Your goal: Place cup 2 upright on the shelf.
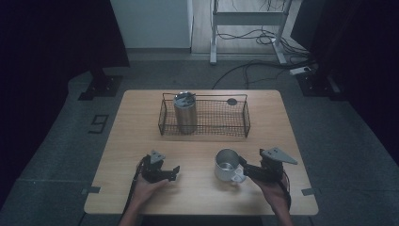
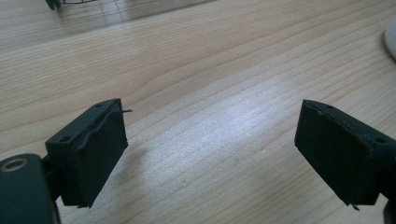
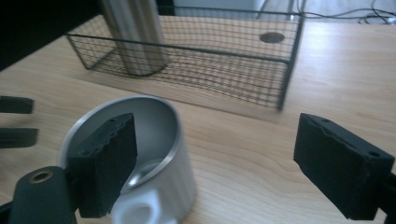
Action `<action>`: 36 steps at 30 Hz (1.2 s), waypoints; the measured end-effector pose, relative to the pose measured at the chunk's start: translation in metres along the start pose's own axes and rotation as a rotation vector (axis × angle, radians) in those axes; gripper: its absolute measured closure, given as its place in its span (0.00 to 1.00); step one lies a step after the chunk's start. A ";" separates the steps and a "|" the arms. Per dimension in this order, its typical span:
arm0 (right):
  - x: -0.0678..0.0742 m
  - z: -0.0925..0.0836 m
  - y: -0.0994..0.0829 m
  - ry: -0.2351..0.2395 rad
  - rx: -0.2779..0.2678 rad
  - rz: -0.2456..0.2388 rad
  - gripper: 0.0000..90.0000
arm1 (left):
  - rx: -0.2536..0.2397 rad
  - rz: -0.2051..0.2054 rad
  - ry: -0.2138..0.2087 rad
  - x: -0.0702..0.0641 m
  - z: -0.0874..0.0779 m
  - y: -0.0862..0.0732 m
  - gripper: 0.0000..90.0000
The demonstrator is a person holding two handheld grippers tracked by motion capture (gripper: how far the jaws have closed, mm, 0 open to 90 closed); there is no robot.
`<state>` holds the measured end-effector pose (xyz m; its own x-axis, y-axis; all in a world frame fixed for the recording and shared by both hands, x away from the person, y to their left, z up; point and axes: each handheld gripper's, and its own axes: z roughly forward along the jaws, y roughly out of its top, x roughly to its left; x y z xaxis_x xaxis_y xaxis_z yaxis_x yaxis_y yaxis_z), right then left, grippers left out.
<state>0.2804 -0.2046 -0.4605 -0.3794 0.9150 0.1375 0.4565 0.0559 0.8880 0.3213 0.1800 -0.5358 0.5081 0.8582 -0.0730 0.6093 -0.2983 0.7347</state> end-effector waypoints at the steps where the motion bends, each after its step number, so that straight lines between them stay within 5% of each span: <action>1: 0.005 -0.001 0.002 0.015 -0.003 -0.009 0.14 | -0.003 -0.003 -0.002 0.001 -0.001 0.000 0.10; 20: 0.038 0.017 0.003 0.078 0.042 -0.054 0.11 | -0.001 -0.015 -0.011 0.001 0.000 -0.001 0.10; 36: 0.049 0.035 -0.005 0.063 0.115 -0.086 0.01 | 0.009 -0.007 -0.013 -0.001 0.003 -0.002 0.10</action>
<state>0.2879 -0.1454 -0.4736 -0.4688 0.8783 0.0935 0.5080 0.1815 0.8420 0.3213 0.1791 -0.5392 0.5116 0.8548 -0.0874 0.6187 -0.2960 0.7277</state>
